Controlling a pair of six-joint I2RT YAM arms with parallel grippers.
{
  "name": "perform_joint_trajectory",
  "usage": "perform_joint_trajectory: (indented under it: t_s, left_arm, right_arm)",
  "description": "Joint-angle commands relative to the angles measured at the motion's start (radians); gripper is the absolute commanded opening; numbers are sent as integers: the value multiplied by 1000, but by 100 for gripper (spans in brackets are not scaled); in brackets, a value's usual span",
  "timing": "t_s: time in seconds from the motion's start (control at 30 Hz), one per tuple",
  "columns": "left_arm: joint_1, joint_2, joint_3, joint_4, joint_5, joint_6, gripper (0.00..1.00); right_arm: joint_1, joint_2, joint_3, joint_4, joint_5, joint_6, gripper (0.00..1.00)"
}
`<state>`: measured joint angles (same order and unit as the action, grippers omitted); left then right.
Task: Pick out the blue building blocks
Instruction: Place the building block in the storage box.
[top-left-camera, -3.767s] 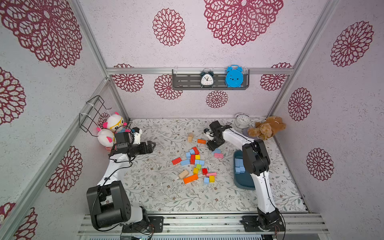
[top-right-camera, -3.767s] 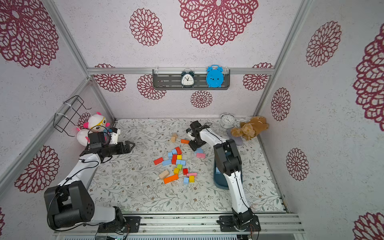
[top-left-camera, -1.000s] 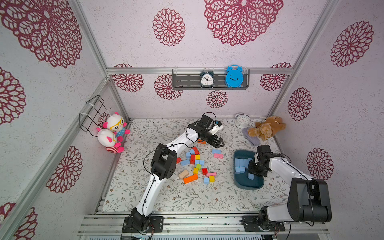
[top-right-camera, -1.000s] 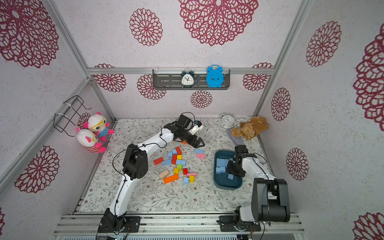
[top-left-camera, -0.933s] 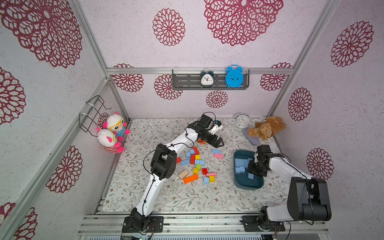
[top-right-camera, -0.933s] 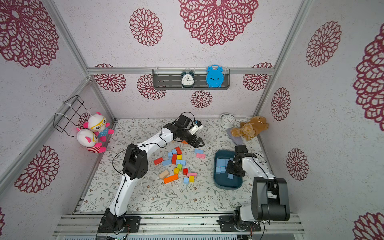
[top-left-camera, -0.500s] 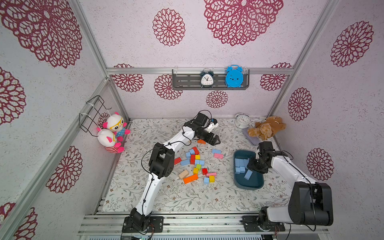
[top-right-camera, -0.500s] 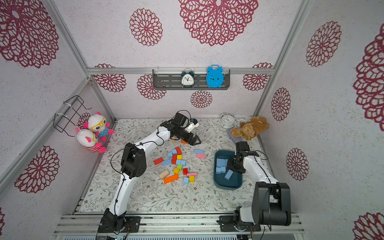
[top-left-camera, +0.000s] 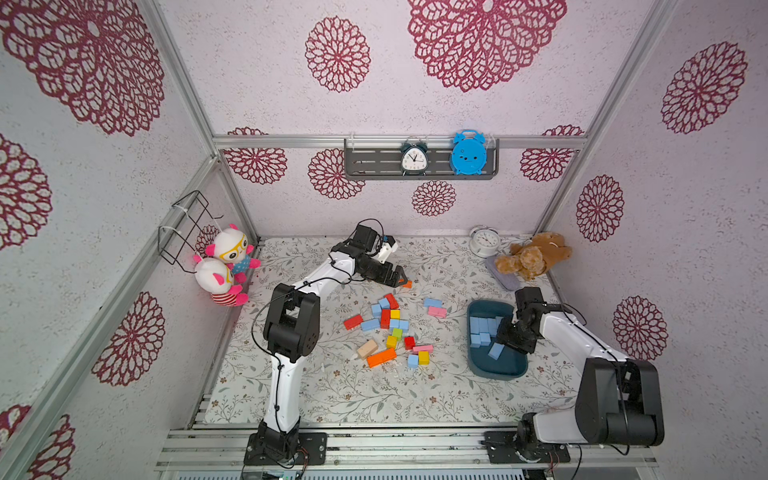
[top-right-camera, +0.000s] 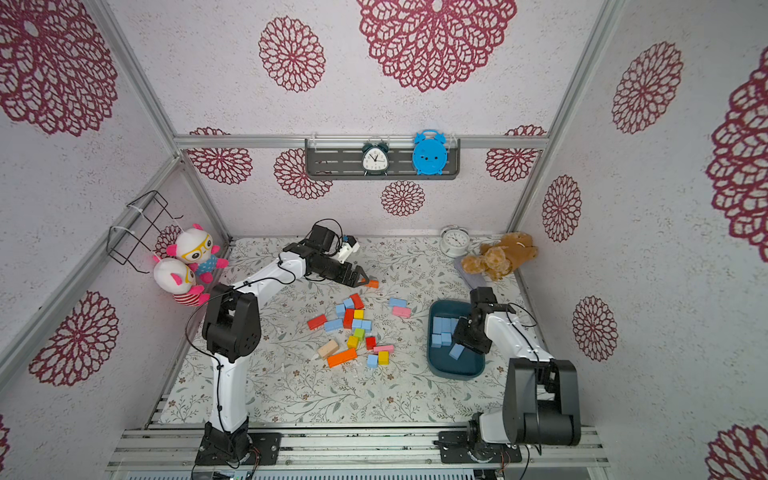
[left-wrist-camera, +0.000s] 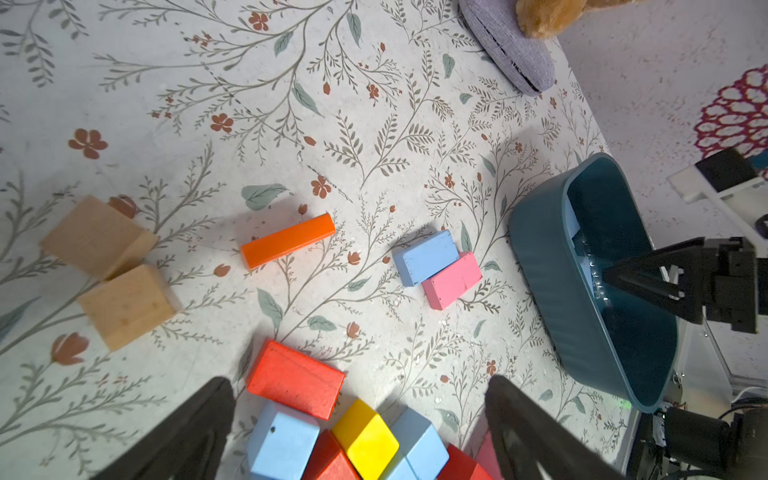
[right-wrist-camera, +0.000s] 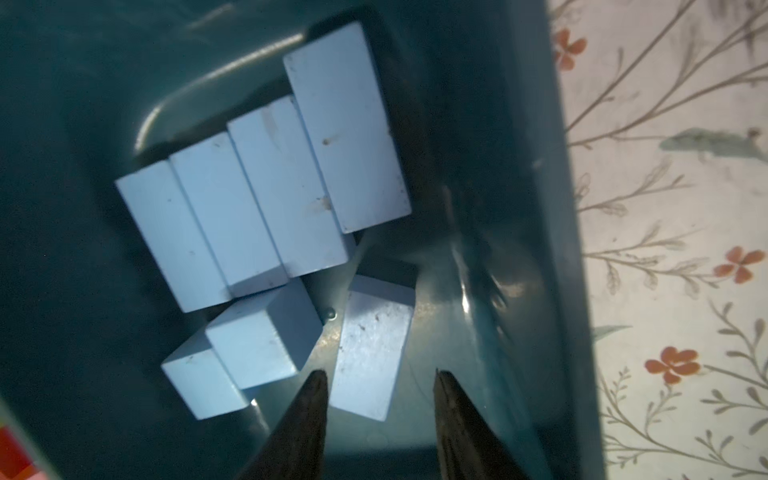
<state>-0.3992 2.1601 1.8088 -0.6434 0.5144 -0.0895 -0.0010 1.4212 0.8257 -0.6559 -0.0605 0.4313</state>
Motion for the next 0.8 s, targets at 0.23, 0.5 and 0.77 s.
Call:
perform_joint_trajectory:
  t_s: [0.23,0.5,0.77]
  left_arm:
    - [-5,5,-8,67,19,-41,98]
    - [3,16,9,64,12,-32,98]
    - [3,14,7,55,6,-18,98]
  right_arm:
    - [1,106,19,16,11,-25,36]
    - [1,187,88,-91,114,-111,28]
    - [1,213,168,-159,203,-159,35]
